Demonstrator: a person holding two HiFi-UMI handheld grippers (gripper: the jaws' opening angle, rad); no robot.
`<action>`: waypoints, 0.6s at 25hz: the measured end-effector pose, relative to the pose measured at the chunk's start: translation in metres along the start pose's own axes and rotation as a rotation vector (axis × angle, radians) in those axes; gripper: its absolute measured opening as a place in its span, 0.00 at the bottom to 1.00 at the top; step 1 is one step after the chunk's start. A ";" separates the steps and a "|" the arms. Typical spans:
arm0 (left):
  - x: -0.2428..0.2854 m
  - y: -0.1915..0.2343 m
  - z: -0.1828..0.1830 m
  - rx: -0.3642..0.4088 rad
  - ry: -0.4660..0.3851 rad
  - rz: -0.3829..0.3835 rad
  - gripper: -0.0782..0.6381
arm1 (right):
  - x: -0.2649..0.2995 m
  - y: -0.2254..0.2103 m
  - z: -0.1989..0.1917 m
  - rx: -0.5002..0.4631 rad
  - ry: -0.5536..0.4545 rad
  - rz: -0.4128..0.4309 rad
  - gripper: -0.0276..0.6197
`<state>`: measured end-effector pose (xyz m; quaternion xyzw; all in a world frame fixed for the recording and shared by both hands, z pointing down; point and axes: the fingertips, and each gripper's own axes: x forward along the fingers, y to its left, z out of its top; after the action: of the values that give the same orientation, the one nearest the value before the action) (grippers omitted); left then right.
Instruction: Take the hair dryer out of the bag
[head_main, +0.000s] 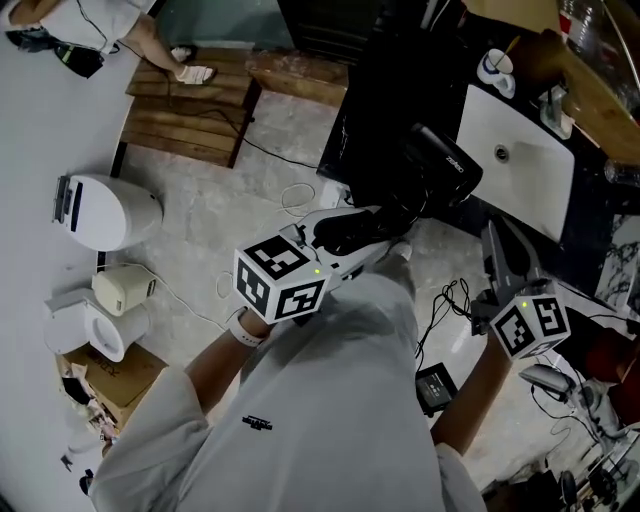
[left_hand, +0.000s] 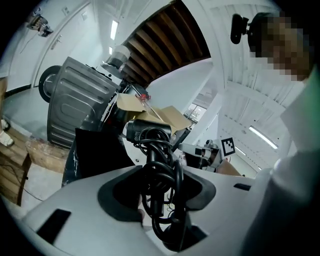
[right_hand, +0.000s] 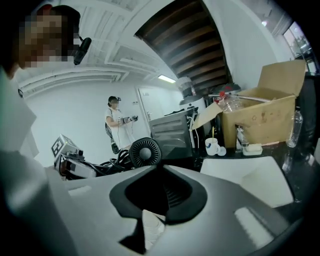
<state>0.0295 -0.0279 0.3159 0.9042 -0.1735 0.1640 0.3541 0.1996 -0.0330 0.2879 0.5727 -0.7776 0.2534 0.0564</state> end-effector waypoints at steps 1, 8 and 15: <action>0.000 -0.002 0.006 0.005 -0.014 -0.004 0.37 | -0.005 0.000 0.004 -0.009 -0.024 -0.023 0.12; -0.003 -0.006 0.040 0.053 -0.111 0.011 0.37 | -0.044 0.001 0.035 -0.100 -0.213 -0.181 0.08; -0.013 0.002 0.060 0.067 -0.168 0.039 0.37 | -0.069 0.000 0.043 -0.113 -0.334 -0.302 0.06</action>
<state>0.0274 -0.0679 0.2699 0.9225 -0.2144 0.1000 0.3048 0.2321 0.0069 0.2241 0.7127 -0.6944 0.0997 -0.0039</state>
